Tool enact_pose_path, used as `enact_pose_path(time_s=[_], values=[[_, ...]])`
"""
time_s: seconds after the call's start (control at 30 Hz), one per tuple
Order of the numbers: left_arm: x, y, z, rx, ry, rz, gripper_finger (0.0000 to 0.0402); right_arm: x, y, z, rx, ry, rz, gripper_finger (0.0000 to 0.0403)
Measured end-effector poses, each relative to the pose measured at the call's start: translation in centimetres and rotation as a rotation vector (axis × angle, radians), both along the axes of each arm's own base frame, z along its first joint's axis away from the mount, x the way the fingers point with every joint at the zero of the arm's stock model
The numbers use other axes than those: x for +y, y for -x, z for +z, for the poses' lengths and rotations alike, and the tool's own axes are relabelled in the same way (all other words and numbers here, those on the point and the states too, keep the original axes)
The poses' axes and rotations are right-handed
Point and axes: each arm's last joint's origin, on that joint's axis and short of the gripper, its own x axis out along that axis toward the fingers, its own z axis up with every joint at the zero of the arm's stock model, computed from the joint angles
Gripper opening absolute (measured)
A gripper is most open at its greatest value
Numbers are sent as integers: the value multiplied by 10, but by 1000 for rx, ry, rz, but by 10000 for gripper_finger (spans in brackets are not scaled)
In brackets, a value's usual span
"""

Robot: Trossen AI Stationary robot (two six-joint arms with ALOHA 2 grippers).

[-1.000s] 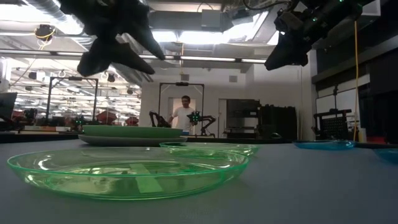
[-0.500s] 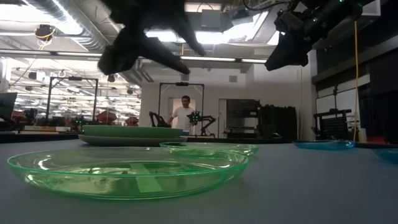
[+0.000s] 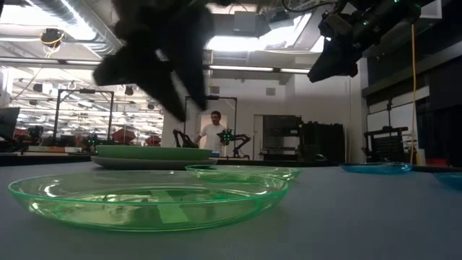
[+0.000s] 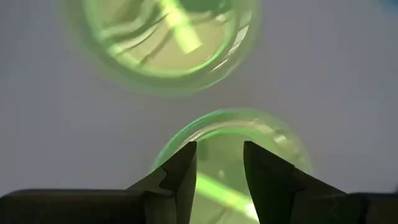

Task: Stack plastic plates
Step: Stack the bottom light green plate on top of the white plate

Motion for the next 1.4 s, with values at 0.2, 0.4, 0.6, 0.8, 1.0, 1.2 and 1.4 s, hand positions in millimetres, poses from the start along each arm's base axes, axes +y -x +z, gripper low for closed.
enact_pose_path(time_s=[0.2,0.4,0.6,0.8,1.0,1.2,1.4], values=[[2,14,-5,145,-17,10,125,0,0,0,1,0,0,92],[-3,23,-14,199,-14,-19,125,0,0,0,1,0,1,92],[-9,32,-30,210,24,-51,125,0,0,0,1,0,0,92],[-7,35,-40,203,43,-31,125,0,0,0,1,0,0,92],[-8,35,-45,167,62,-35,125,0,0,0,1,0,0,92],[-7,37,-56,138,96,-25,125,0,0,0,1,0,0,92],[-7,37,-56,137,100,-20,125,0,0,0,0,1,0,92]])
